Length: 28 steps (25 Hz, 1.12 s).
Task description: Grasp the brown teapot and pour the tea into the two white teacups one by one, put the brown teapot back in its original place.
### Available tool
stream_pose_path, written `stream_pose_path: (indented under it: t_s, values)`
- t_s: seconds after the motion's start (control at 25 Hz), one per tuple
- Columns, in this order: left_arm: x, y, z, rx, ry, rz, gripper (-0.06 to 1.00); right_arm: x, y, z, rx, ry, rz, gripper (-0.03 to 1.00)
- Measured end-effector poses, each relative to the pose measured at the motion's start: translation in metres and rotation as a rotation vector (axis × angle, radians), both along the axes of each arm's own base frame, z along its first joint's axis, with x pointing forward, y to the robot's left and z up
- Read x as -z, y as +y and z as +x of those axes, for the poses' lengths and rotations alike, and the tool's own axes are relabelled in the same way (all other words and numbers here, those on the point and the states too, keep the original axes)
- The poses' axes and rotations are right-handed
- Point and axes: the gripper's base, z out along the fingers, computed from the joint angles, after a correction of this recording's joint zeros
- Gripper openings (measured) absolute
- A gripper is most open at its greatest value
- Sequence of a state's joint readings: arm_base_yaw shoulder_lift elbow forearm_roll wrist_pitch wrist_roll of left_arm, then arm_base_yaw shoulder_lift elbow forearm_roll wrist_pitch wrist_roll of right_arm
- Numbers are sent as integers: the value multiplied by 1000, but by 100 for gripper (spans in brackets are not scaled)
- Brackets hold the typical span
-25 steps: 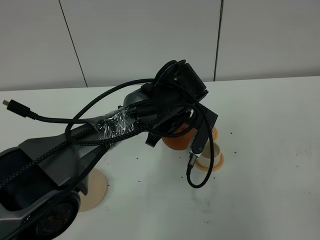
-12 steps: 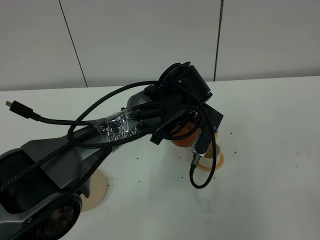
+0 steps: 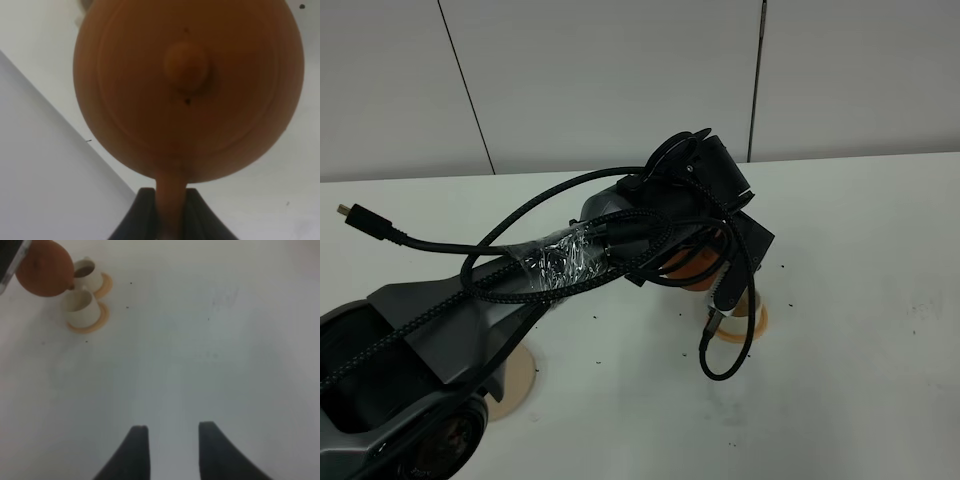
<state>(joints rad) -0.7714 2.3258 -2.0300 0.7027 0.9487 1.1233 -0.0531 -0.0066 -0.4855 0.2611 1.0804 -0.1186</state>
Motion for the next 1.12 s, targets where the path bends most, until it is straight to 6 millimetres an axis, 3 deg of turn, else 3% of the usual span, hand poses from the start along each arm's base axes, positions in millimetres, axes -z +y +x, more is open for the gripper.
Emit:
stream_pose_path:
  t_s: [1.12]
  values:
    - [4,-5,-2,59,-12,69,17,0,0,0,0,0,0,24]
